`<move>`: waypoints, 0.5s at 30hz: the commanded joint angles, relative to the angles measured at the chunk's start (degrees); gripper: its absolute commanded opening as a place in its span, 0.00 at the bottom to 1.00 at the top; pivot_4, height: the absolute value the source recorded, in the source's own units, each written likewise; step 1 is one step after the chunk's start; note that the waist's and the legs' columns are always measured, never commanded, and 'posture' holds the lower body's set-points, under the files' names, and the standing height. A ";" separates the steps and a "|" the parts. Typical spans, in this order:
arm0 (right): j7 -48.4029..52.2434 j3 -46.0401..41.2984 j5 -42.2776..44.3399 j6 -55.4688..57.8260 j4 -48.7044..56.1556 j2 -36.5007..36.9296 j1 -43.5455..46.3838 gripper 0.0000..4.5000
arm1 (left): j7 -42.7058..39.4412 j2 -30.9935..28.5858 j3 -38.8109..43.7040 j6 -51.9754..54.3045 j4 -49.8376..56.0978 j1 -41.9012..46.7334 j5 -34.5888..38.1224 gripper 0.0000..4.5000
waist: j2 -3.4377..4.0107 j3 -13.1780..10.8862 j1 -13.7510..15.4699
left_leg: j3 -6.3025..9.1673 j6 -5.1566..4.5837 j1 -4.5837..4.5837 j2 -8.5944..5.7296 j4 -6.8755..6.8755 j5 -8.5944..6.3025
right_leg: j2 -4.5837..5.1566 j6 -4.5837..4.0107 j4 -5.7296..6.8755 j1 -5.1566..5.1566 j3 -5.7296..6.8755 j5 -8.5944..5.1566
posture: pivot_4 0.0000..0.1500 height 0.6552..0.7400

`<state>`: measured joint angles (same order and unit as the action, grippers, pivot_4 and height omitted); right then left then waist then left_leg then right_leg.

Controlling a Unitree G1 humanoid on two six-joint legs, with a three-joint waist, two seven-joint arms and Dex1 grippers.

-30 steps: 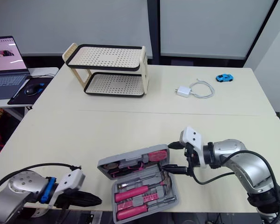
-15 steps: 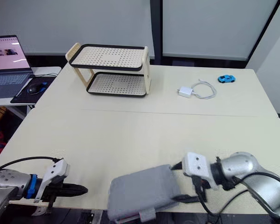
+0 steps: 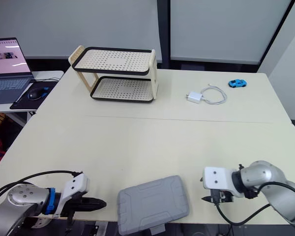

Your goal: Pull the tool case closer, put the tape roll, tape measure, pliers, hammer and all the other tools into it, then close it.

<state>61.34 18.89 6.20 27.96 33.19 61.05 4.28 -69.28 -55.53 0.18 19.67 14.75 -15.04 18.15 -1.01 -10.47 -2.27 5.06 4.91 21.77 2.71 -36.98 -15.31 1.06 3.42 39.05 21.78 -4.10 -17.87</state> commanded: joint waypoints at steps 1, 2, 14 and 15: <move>-0.06 3.65 -4.17 -1.68 0.55 -1.49 1.21 0.45 | 1.58 1.56 -2.51 -0.90 2.08 1.79 -1.80 0.00 | 0.00 0.00 0.37 | 0.01 0.00 -0.01 -0.01 0.01 0.00 | 0.00 0.00 0.00 -0.01 0.01 0.00 | 1.00 0.94; -0.22 4.20 -4.93 -1.51 0.69 -1.93 1.49 0.41 | 1.85 1.92 -3.01 -0.58 2.23 2.38 -1.91 0.00 | 0.00 0.00 0.42 | 0.02 0.00 0.00 -0.01 0.01 0.00 | 0.00 0.00 0.00 0.00 0.02 0.00 | 1.00 0.94; -0.35 7.90 -7.07 2.99 3.81 -6.38 0.57 0.01 | 4.21 8.47 -9.43 -0.89 1.00 10.12 -4.30 0.00 | -0.01 0.00 0.68 | 0.04 0.00 0.01 -0.06 -0.03 0.00 | 0.04 0.02 -0.02 -0.06 0.03 0.01 | 1.00 0.94; -0.44 7.96 -7.18 3.11 3.95 -6.53 0.44 0.01 | 4.27 8.93 -9.81 -1.12 0.70 10.63 -4.66 0.00 | -0.01 0.00 0.68 | 0.04 0.00 0.00 -0.06 -0.02 0.00 | 0.04 0.02 -0.02 -0.06 0.03 0.01 | 1.00 0.94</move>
<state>60.89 26.47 -1.16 31.28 34.18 55.22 5.09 -64.92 -48.17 -7.77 19.63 13.49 -5.31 12.59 -1.02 -10.47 -1.59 5.11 4.91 21.76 2.65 -37.00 -15.31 1.10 3.44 39.03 21.71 -4.07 -17.86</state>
